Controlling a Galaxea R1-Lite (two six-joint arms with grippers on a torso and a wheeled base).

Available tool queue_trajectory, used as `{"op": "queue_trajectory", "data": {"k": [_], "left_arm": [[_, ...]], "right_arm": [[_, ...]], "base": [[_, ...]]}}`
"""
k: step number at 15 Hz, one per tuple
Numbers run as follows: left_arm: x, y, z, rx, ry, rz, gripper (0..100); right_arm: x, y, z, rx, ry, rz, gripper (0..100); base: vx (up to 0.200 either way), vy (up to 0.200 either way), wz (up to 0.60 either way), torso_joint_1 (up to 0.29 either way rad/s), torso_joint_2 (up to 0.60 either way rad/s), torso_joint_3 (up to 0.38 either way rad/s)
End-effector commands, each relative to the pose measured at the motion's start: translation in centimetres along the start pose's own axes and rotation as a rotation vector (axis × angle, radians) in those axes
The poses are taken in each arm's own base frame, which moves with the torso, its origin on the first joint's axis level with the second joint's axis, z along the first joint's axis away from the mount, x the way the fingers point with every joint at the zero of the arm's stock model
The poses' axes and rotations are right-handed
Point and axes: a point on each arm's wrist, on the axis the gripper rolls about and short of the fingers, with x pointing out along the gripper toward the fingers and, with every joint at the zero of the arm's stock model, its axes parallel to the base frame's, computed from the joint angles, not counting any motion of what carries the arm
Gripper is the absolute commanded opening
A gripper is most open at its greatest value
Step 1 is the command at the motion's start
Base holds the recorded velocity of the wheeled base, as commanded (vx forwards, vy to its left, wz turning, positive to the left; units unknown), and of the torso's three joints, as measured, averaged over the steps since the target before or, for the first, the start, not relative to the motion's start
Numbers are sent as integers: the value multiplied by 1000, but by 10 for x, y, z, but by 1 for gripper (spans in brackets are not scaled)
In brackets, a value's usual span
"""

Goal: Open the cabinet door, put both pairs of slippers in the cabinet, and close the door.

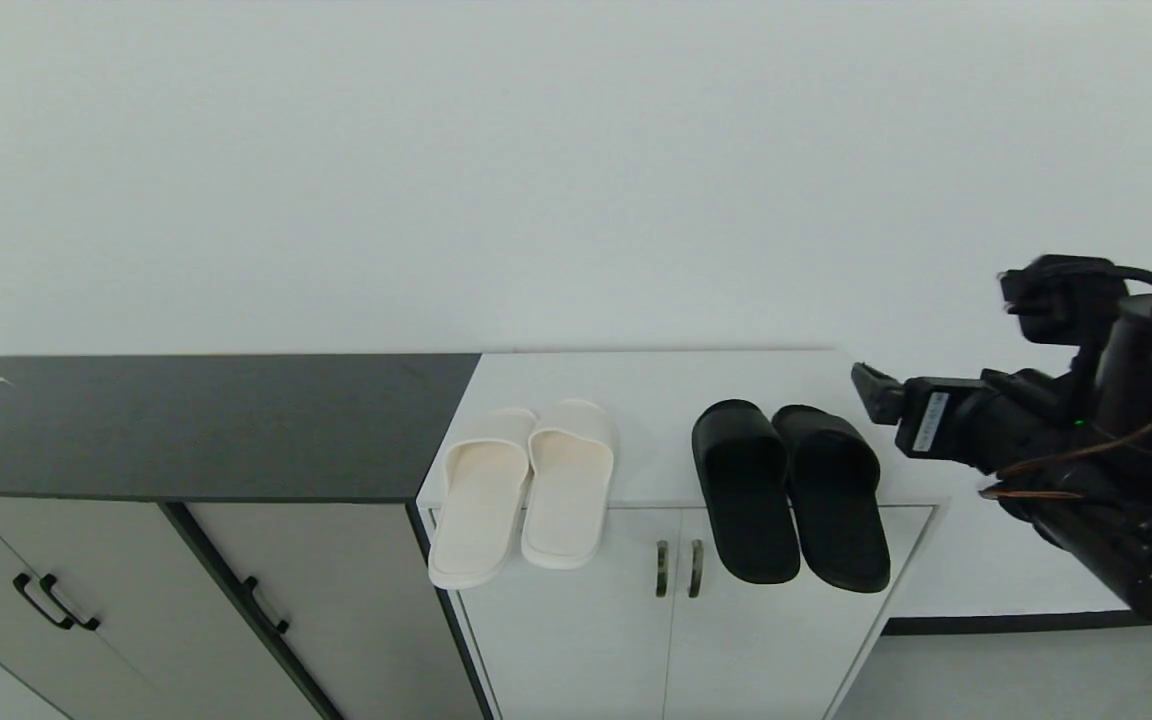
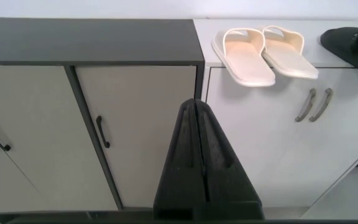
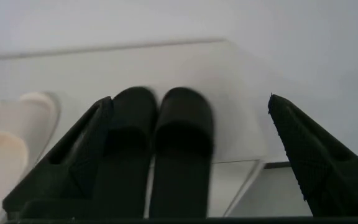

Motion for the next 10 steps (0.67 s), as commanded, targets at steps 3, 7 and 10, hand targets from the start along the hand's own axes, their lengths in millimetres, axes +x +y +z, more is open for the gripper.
{"op": "queue_trajectory", "data": {"k": [3, 7, 10], "left_arm": [[0, 0, 0, 1, -1, 0, 0], [0, 0, 0, -1, -1, -1, 0], [0, 0, 0, -1, -1, -1, 0]], "right_arm": [[6, 23, -43, -57, 126, 46, 100], [-5, 37, -75, -50, 220, 107, 100], [2, 45, -90, -50, 269, 129, 100]], "base": [[0, 0, 0, 0, 0, 0], [0, 0, 0, 0, 0, 0], [0, 0, 0, 0, 0, 0]]}}
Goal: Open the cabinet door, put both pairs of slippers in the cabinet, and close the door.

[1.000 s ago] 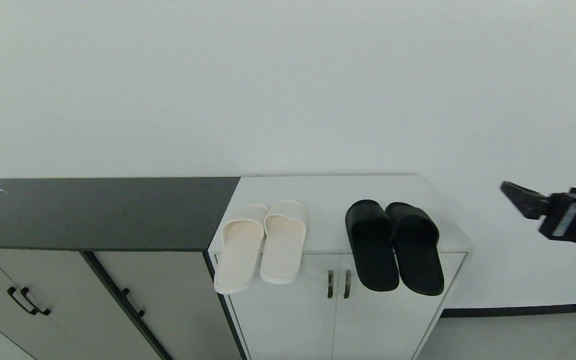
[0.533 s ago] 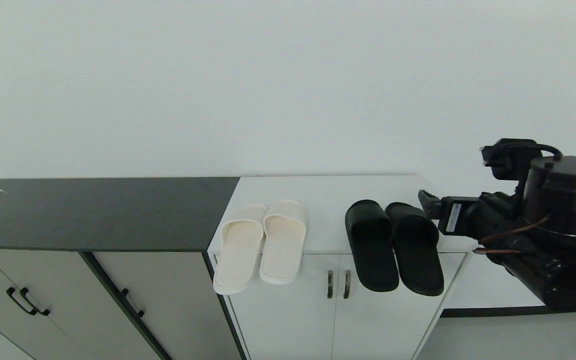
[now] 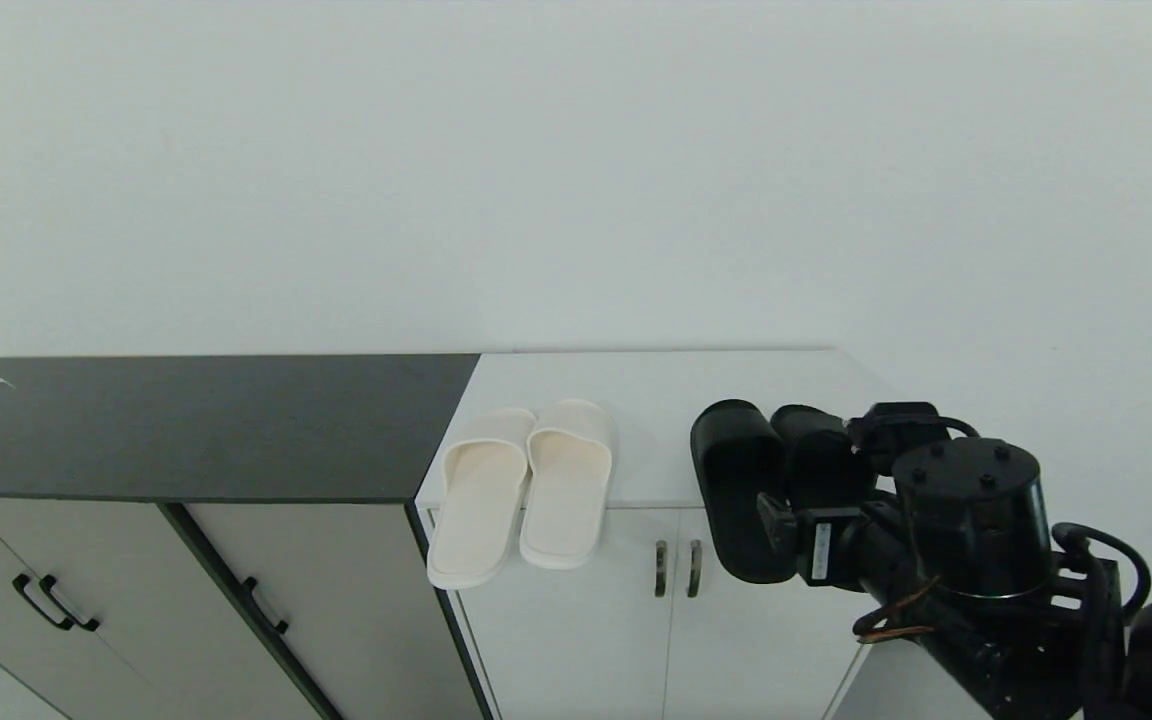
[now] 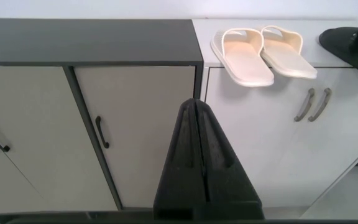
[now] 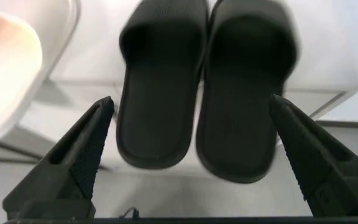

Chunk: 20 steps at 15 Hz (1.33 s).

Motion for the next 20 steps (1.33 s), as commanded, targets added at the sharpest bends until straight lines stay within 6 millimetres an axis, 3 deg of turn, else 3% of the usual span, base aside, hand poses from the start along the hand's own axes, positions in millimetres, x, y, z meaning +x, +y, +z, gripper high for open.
{"op": "queue_trajectory", "data": {"k": [1, 5, 12, 20], "left_arm": [[0, 0, 0, 0, 0, -1, 0], [0, 0, 0, 0, 0, 0, 0], [0, 0, 0, 0, 0, 0, 0], [0, 0, 0, -2, 0, 0, 0]], "right_arm": [[16, 10, -13, -10, 41, -1, 100], [46, 18, -15, 21, 43, -36, 100], [95, 11, -14, 53, -2, -114, 100], [135, 8, -25, 1, -49, -149, 100]], "base": [[0, 0, 0, 0, 0, 0], [0, 0, 0, 0, 0, 0], [0, 0, 0, 0, 0, 0], [0, 0, 0, 0, 0, 0]]}}
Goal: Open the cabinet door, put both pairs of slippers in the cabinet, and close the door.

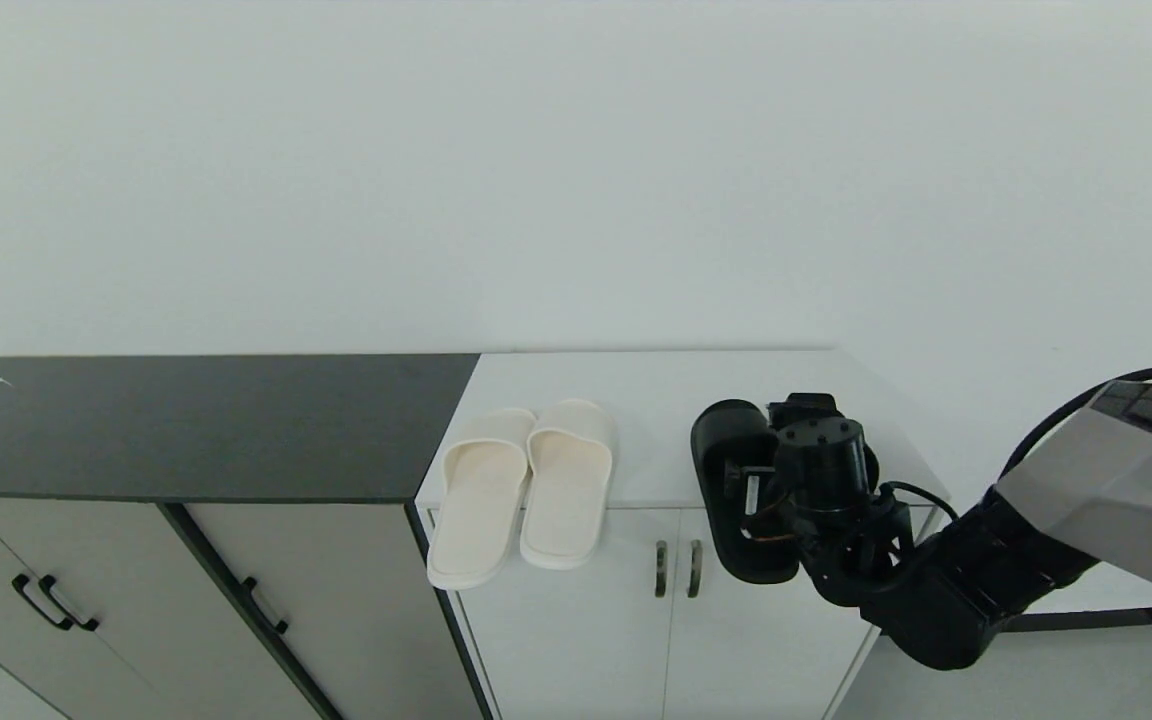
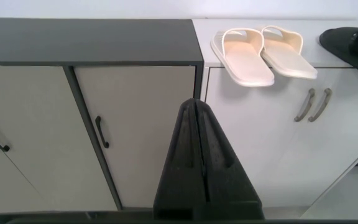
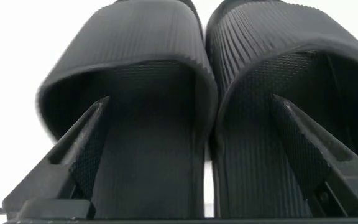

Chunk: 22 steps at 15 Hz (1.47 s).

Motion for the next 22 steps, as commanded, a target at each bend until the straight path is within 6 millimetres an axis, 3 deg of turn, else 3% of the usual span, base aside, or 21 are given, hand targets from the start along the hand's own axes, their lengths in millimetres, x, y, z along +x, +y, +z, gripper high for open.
{"op": "queue_trajectory", "data": {"k": [1, 5, 6, 13, 15, 17, 19, 22], "left_arm": [[0, 0, 0, -1, 0, 0, 0], [0, 0, 0, 0, 0, 0, 0], [0, 0, 0, 0, 0, 0, 0], [0, 0, 0, 0, 0, 0, 0], [0, 0, 0, 0, 0, 0, 0], [0, 0, 0, 0, 0, 0, 0], [0, 0, 0, 0, 0, -1, 0], [0, 0, 0, -1, 0, -1, 0]], "right_arm": [[11, -1, -4, -4, 4, -17, 100], [24, -7, 14, 29, -48, -45, 100], [26, -9, 17, 37, -57, -52, 0], [27, -10, 17, 22, -56, -53, 0], [8, -6, 32, 40, -71, 50, 0], [-37, -2, 50, 48, -82, 239, 0], [-101, -6, 64, 37, -91, 491, 0], [-177, -23, 63, 16, -95, 755, 0]], "base": [[0, 0, 0, 0, 0, 0], [0, 0, 0, 0, 0, 0], [0, 0, 0, 0, 0, 0], [0, 0, 0, 0, 0, 0], [0, 0, 0, 0, 0, 0], [0, 0, 0, 0, 0, 0], [0, 0, 0, 0, 0, 0], [-133, 0, 0, 2, 2, 3]]}}
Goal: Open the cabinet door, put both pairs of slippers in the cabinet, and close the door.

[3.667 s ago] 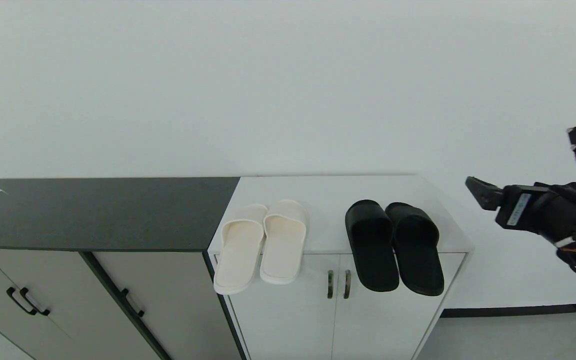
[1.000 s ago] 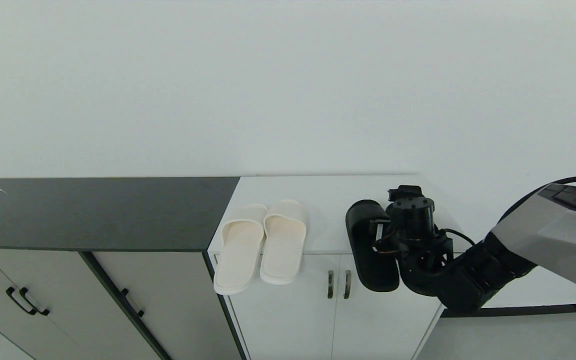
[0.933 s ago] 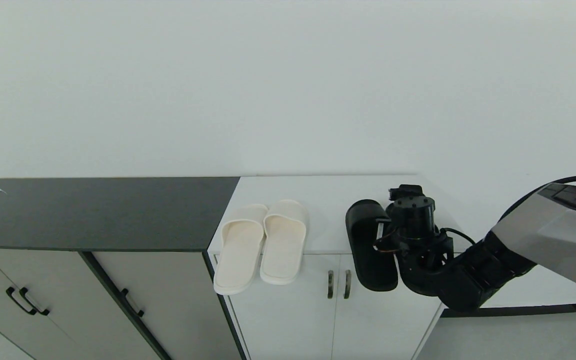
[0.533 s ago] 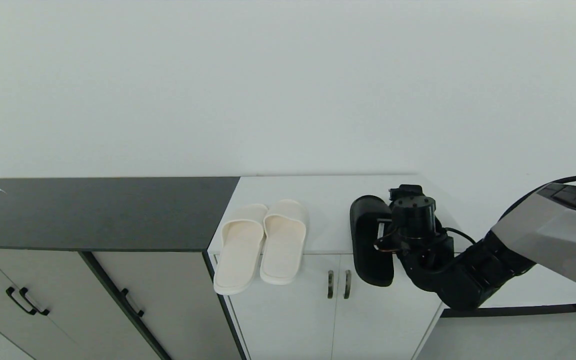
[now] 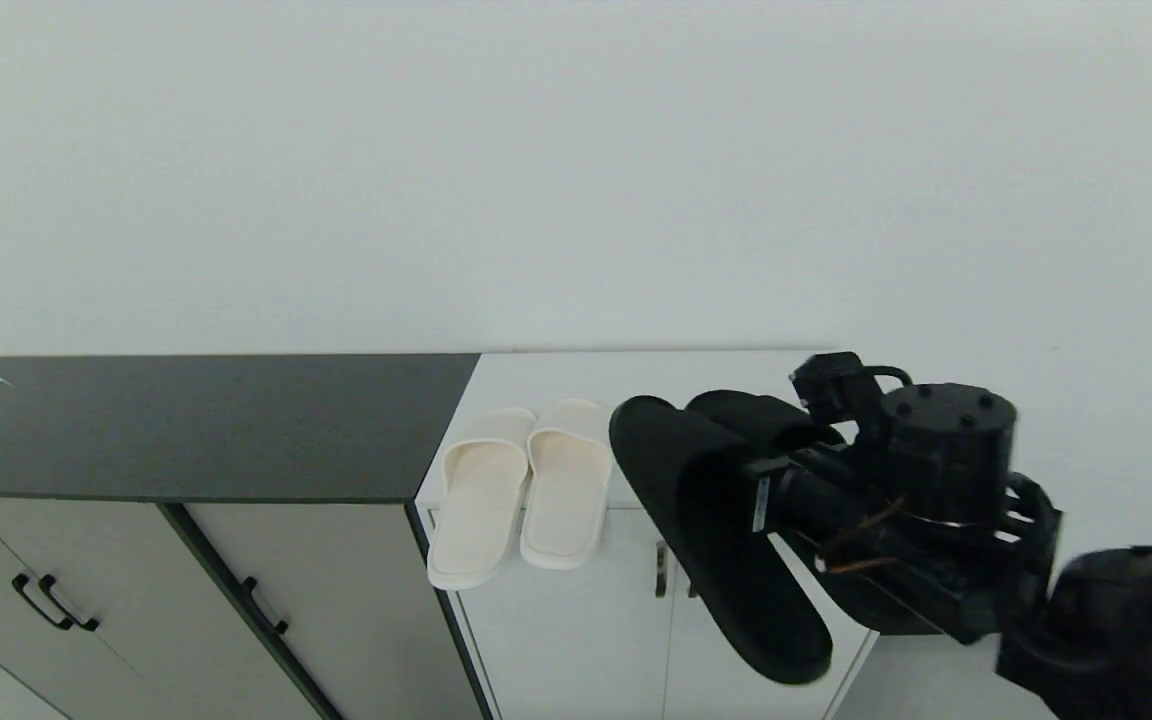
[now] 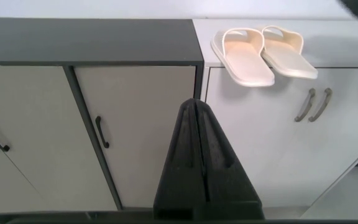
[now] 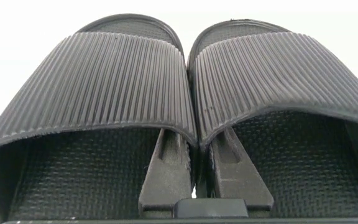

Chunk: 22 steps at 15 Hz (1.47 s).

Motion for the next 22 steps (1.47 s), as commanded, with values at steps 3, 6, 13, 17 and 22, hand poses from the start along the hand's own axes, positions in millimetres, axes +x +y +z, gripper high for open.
{"op": "queue_trajectory", "data": {"k": [3, 6, 13, 17, 22], "left_arm": [[0, 0, 0, 1, -1, 0, 0], [0, 0, 0, 1, -1, -3, 0], [0, 0, 0, 2, -1, -5, 0], [0, 0, 0, 1, -1, -3, 0], [0, 0, 0, 1, -1, -1, 0]], "right_arm": [[-107, 15, -3, -34, -6, 282, 0], [-125, 6, -14, -46, 25, 324, 0], [-137, 3, -13, -42, 17, 409, 0], [-137, 2, -15, -44, 26, 408, 0], [-138, 2, -16, -52, 27, 408, 0]], "base": [[-200, 0, 0, 1, 4, 2], [-67, 0, 0, 2, 1, -1], [0, 171, 0, 0, -3, 4], [0, 200, 0, 8, 4, 4], [0, 200, 0, 4, 2, 2]]}}
